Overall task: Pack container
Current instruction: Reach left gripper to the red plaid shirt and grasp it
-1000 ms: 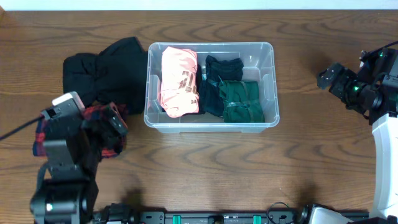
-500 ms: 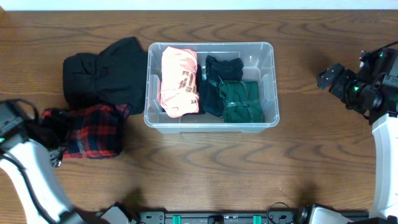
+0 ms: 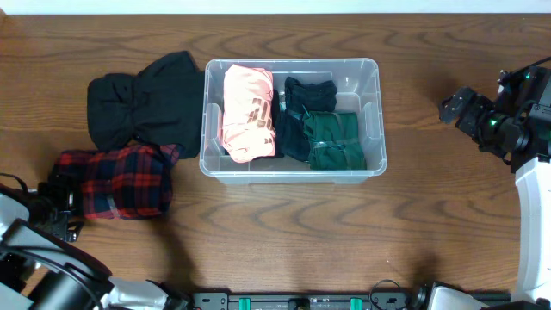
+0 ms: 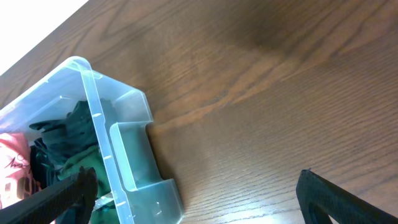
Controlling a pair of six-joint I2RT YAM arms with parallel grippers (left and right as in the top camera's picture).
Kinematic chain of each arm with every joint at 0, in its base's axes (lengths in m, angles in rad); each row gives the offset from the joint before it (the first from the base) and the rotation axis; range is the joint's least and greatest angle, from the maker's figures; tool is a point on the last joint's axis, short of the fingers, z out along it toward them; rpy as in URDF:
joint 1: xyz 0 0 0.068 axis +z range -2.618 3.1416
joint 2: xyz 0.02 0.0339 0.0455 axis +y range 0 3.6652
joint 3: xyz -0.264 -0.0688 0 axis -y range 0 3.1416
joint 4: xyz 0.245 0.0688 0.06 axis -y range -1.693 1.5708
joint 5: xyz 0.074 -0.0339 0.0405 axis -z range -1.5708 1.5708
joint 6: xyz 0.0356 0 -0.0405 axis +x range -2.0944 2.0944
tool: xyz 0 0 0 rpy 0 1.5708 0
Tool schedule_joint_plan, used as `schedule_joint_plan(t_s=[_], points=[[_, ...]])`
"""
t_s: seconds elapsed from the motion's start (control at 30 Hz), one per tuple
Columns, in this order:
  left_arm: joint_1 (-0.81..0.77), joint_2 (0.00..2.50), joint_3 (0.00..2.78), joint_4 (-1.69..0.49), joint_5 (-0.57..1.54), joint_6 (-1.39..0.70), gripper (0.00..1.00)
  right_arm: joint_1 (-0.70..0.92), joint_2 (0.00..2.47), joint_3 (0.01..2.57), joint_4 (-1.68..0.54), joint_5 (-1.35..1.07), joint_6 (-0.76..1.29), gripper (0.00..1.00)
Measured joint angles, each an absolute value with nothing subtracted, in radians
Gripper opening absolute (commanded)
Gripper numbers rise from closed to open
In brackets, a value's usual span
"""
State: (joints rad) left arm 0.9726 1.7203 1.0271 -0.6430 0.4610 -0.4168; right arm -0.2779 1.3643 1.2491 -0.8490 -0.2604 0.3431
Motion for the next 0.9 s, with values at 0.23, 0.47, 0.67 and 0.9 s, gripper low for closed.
schedule_joint_plan(t_s=[0.23,0.47,0.67,0.9], points=[[0.973,1.803,1.033,-0.597,0.446,-0.414,0.99,-0.278,1.364,1.249,-0.849,-0.26,0.343,0.99],[0.974,1.848,1.048,-0.567,0.462,-0.415,0.2,-0.278,1.364,1.249,-0.849,-0.26,0.343,0.99],[0.976,1.847,1.059,-0.641,0.562,-0.413,0.07,-0.278,1.364,1.249,-0.849,-0.26,0.343,0.99],[0.923,1.588,1.132,-0.823,0.671,-0.392,0.06,-0.278,1.364,1.249,-0.849,-0.26,0.343,0.99]])
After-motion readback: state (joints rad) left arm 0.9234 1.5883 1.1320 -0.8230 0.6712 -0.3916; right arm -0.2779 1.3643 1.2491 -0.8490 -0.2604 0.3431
